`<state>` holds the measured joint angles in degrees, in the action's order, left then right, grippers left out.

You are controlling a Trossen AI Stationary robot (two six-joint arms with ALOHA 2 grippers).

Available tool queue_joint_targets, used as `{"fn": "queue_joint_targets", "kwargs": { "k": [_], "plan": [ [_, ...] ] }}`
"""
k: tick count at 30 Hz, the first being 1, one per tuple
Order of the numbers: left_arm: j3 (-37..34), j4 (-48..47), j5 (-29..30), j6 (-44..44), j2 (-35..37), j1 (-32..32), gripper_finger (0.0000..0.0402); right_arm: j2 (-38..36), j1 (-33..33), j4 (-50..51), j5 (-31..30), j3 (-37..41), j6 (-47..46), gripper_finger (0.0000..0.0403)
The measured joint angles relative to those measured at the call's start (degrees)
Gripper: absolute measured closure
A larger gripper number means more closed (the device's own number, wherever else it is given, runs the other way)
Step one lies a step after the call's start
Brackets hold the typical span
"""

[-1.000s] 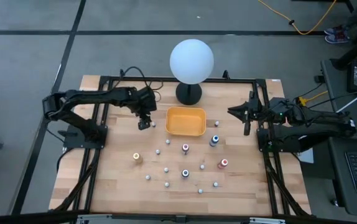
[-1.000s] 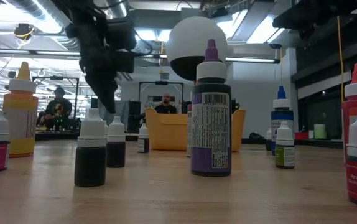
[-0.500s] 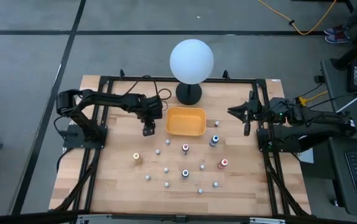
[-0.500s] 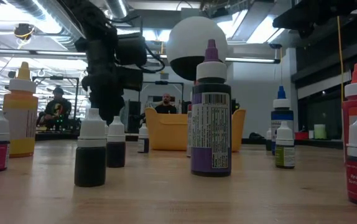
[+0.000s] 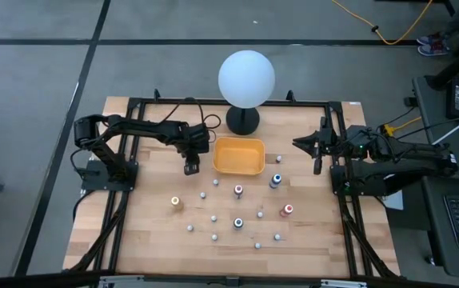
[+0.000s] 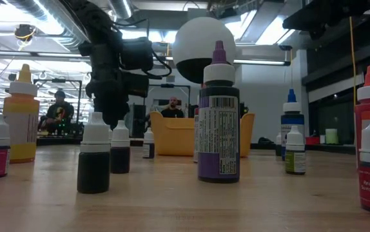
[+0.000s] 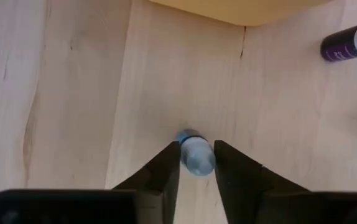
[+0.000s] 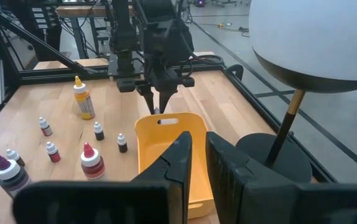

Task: Pick & Place food coloring
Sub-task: Put the left small light blue food coloring bottle into the yellow bin

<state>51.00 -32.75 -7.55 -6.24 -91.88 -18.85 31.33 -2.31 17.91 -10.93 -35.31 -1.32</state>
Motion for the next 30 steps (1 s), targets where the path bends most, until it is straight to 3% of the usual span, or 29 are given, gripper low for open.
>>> {"fn": "queue_joint_targets", "kwargs": {
  "k": [5,10,16,22,30],
  "plan": [
    [0.02,-0.07,0.00,0.01,0.07,0.00,0.0340,0.00,0.00,-0.02,0.01,0.00,-0.02,0.0351],
    [0.79,-1.90,0.01,0.45,1.95,0.20,0.0339,0.00,0.00,-0.03,0.01,0.00,-0.10,0.0351],
    [11.42,-11.16,0.50,0.98,6.62,0.50,0.0340,-0.02,0.02,-0.07,0.00,0.00,-0.09,0.0351],
    [24.06,-17.01,0.52,-0.35,6.59,1.23,0.0341,0.02,0.00,-0.09,-0.01,0.00,0.13,0.0351],
    [30.02,-16.56,0.63,-0.49,2.31,2.35,0.0342,0.02,0.02,-0.09,0.27,0.00,0.00,0.0351]
  ]
}}
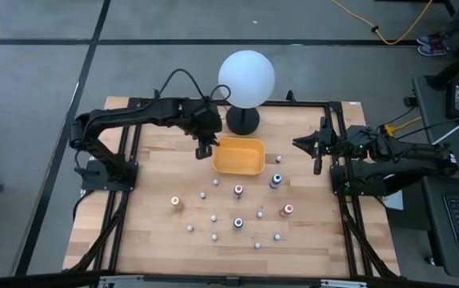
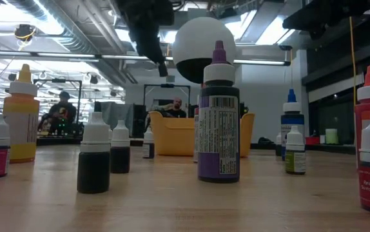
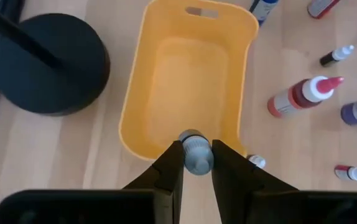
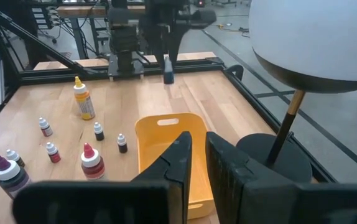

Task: Pick & Place food coloring
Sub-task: Put the left small light blue food coloring bottle into the yellow bin

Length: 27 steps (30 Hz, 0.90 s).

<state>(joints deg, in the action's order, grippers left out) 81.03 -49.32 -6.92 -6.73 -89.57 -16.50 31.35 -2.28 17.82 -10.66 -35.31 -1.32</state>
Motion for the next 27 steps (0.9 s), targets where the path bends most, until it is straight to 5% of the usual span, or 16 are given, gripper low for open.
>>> {"fn": "queue_joint_targets", "kwargs": {
  "k": [16,27],
  "plan": [
    [0.25,5.66,-1.44,0.42,-12.82,3.37,0.0338,0.00,0.00,0.09,4.77,0.02,-1.36,0.0351],
    [0.23,5.83,2.97,0.82,-17.24,2.85,0.0337,0.00,0.00,0.49,5.53,0.02,-1.40,0.0351]
  ]
}}
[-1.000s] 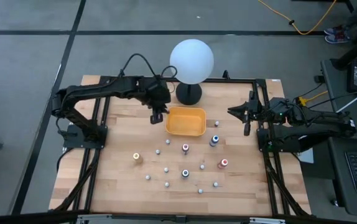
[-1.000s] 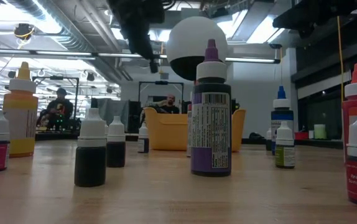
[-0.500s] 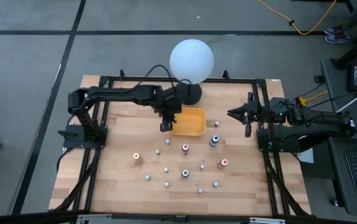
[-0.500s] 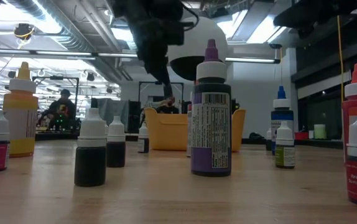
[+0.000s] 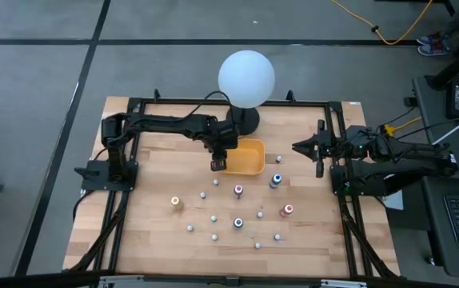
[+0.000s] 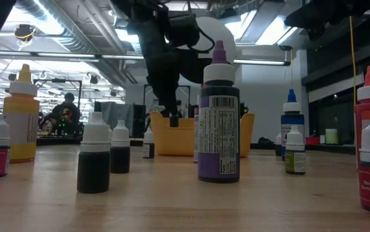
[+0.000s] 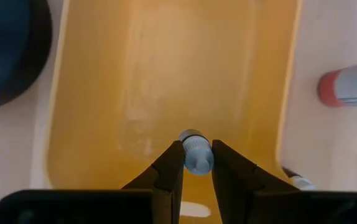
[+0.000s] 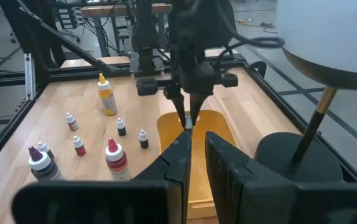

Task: Pick & Place food coloring
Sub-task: Put the left small light blue food coloring bottle into the yellow bin

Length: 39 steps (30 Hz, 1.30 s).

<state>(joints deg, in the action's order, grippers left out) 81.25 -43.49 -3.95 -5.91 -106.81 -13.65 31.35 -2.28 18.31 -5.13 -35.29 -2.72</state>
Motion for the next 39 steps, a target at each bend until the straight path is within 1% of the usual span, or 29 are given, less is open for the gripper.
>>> {"fn": "queue_joint_targets", "kwargs": {
  "k": [4,15,22,33,39],
  "plan": [
    [0.02,0.81,1.67,-0.29,-1.23,-0.24,0.0337,0.00,0.05,0.06,0.90,0.00,-0.02,0.0351],
    [0.02,2.83,2.76,-0.42,-4.99,-0.33,0.0336,0.00,0.09,0.52,0.90,0.00,-0.04,0.0351],
    [0.02,3.07,5.82,-1.94,-5.02,-0.39,0.0336,0.00,0.09,0.85,0.90,0.00,-0.04,0.0351],
    [0.02,3.11,7.01,-2.39,-5.02,-1.13,0.0336,0.00,0.09,0.85,0.88,0.00,-0.04,0.0351],
    [0.02,3.24,7.02,-3.31,-6.51,-1.14,0.0336,0.00,0.09,0.85,0.88,0.00,-0.04,0.0351]
  ]
}}
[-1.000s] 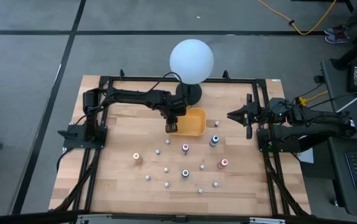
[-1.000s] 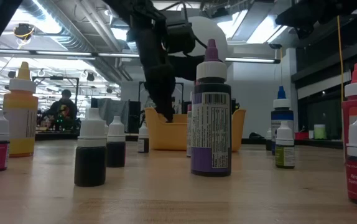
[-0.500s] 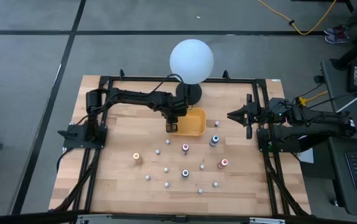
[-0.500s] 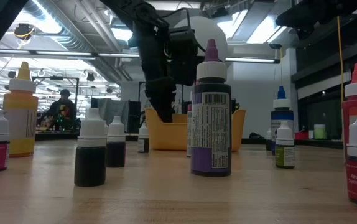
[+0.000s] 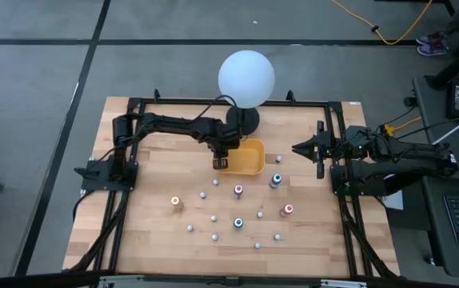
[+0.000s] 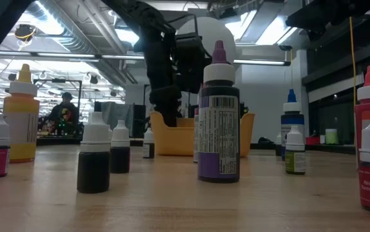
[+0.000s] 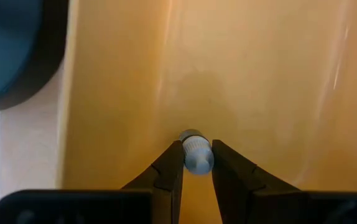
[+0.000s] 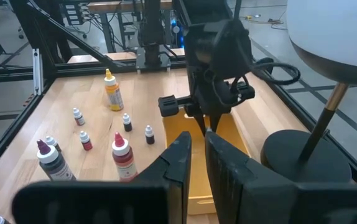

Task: Pick & Place food coloring
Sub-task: Put the left small light blue food coloring bottle into the yellow bin

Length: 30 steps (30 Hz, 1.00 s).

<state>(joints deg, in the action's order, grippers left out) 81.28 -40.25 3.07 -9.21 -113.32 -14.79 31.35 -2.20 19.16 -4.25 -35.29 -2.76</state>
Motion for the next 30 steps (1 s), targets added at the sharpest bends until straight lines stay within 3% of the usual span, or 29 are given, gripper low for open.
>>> {"fn": "queue_joint_targets", "kwargs": {
  "k": [15,30],
  "plan": [
    [0.00,-0.17,2.40,-0.55,-0.56,0.00,0.0335,0.00,0.00,0.00,0.00,0.00,-0.17,0.0351],
    [0.00,-0.19,4.53,-0.55,-0.56,0.04,0.0298,0.00,0.00,0.00,-0.02,0.02,-0.17,0.0351]
  ]
}}
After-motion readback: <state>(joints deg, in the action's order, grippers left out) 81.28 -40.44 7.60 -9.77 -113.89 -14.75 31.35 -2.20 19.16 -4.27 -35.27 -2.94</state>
